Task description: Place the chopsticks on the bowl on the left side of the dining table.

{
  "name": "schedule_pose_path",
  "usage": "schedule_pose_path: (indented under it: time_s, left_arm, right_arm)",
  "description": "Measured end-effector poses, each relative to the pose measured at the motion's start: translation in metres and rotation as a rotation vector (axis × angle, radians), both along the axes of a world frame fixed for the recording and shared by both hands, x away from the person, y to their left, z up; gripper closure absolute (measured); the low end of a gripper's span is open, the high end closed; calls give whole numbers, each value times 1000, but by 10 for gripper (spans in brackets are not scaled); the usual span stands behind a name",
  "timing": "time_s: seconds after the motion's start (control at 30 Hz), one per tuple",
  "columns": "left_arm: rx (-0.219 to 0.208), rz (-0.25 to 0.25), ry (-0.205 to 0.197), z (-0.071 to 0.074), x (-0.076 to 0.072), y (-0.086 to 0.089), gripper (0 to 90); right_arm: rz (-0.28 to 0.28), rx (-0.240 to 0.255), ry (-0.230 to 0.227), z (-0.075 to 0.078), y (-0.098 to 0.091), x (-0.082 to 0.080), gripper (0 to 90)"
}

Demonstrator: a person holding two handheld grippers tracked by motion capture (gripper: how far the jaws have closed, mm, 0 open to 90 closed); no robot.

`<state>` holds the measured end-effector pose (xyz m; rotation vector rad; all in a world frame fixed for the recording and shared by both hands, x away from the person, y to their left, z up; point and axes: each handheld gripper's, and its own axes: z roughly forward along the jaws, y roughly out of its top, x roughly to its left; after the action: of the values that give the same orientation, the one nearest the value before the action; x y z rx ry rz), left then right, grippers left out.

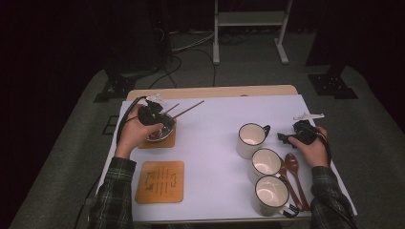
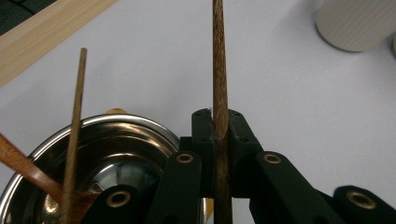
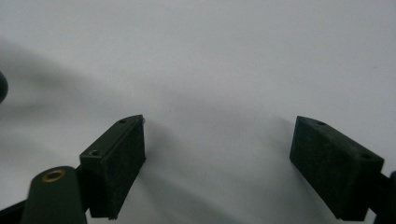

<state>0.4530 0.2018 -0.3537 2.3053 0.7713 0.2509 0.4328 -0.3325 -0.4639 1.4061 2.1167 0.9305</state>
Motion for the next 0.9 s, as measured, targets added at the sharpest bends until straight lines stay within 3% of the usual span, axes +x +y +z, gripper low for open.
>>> schedule_pose_path:
  time_s: [0.53,0.9]
  left_arm:
    - [9,112,21,-22,14,31,840]
    - [12,154,41,-38,18,42,840]
  right_arm:
    - [-1,1,-3,0,0,0,165]
    - [-1,2,-2,0,0,0,165]
